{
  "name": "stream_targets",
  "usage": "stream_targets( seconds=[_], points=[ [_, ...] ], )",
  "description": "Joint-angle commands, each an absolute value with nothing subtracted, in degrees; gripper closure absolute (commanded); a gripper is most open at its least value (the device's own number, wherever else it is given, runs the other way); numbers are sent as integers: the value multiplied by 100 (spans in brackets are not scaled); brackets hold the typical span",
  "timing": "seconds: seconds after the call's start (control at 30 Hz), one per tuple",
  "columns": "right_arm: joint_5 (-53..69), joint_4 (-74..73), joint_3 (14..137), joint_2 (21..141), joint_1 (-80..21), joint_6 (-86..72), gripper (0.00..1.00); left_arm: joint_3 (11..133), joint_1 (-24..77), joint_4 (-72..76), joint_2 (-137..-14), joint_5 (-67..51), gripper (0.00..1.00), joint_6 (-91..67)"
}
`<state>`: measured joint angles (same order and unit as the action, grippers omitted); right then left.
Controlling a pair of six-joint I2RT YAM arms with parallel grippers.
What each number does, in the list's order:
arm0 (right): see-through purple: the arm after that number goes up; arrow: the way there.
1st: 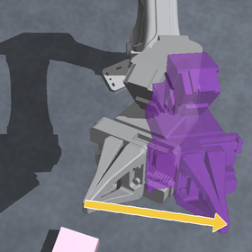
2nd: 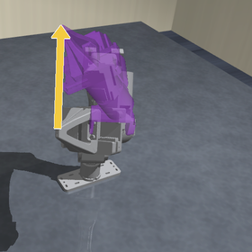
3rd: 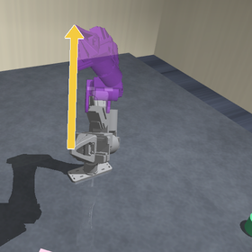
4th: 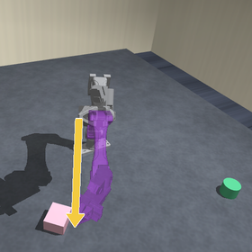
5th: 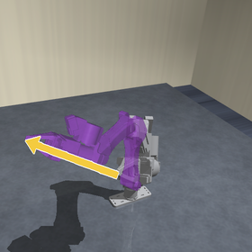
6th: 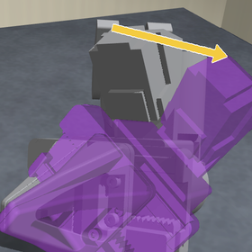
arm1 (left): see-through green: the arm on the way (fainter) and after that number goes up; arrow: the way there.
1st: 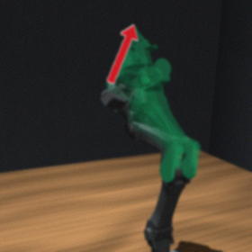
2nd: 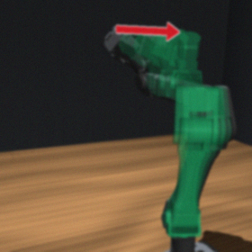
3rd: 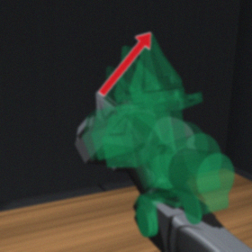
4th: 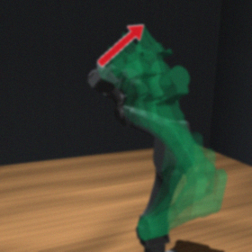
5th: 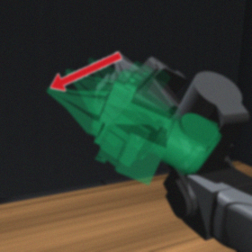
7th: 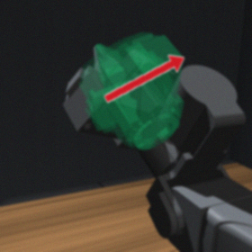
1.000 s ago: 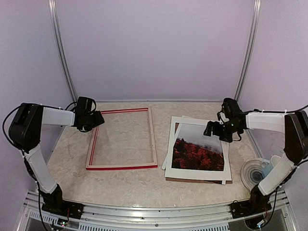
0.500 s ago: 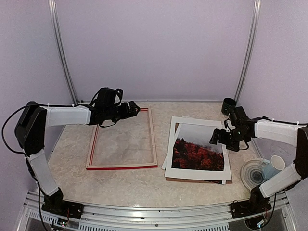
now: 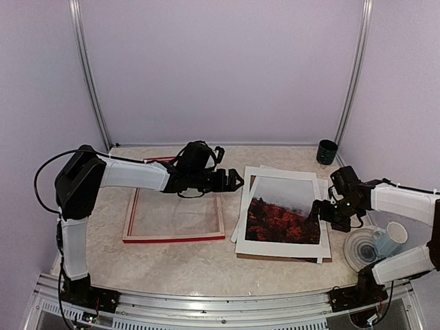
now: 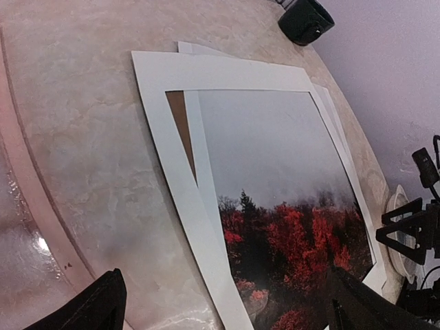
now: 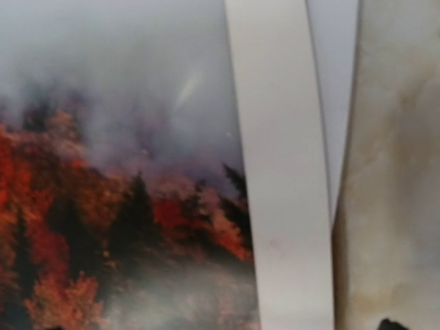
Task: Put the photo into the frame
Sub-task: Pick up the mat board from the photo.
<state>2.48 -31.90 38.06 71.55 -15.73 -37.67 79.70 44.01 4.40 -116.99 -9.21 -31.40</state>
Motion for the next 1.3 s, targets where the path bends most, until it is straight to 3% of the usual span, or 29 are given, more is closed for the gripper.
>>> stream_targets(
  seconds=[0.0,1.27],
  points=[
    [219,-3226,3639,7105,-1530,-3832,1,8314,4647,433,-11933,-1194,1,-3033],
    [866,-2580,3322,6996,-1318,-3770,1,8739,5193,396,-13073,-1957,1,-3182]
  ],
)
